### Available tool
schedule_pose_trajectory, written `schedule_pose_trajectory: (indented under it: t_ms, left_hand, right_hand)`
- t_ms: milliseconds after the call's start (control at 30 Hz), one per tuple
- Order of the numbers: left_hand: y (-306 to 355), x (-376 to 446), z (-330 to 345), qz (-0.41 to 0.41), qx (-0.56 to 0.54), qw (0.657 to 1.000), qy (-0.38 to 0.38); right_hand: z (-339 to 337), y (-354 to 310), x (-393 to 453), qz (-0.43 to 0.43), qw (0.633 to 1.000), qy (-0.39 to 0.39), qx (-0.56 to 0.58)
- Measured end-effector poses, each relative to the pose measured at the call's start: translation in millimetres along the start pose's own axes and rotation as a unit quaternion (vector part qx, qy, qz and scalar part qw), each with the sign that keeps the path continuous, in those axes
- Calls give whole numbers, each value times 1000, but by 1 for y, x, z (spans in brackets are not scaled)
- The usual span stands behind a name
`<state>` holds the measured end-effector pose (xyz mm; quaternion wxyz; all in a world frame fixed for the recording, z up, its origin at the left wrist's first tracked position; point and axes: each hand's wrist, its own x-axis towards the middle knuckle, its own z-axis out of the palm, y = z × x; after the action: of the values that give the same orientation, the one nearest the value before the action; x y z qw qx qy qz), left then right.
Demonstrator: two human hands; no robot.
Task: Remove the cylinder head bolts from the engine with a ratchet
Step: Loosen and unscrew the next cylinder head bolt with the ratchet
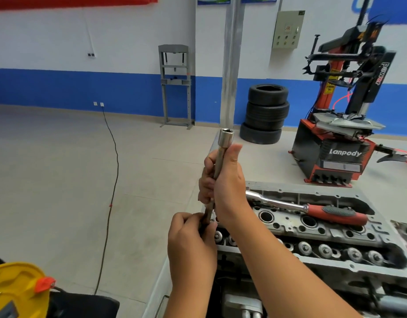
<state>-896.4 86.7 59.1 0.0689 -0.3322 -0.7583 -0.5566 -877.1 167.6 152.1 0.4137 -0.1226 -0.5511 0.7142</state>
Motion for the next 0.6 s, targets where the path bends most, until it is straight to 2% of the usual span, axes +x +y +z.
schedule_pose_trajectory:
  t_ms: [333,433,600]
  left_hand:
    - [-4,-4,5,21,10,999,34]
    - [-4,-5,6,11,20,999,47]
    - [4,-5,4,-22,-32,998,58]
  right_hand:
    - [6,3,-7,-60,995,-50,-69]
    - [12,7,-9,-114,985,-19,-127]
    - [18,15,-18,-168,971,39,-168]
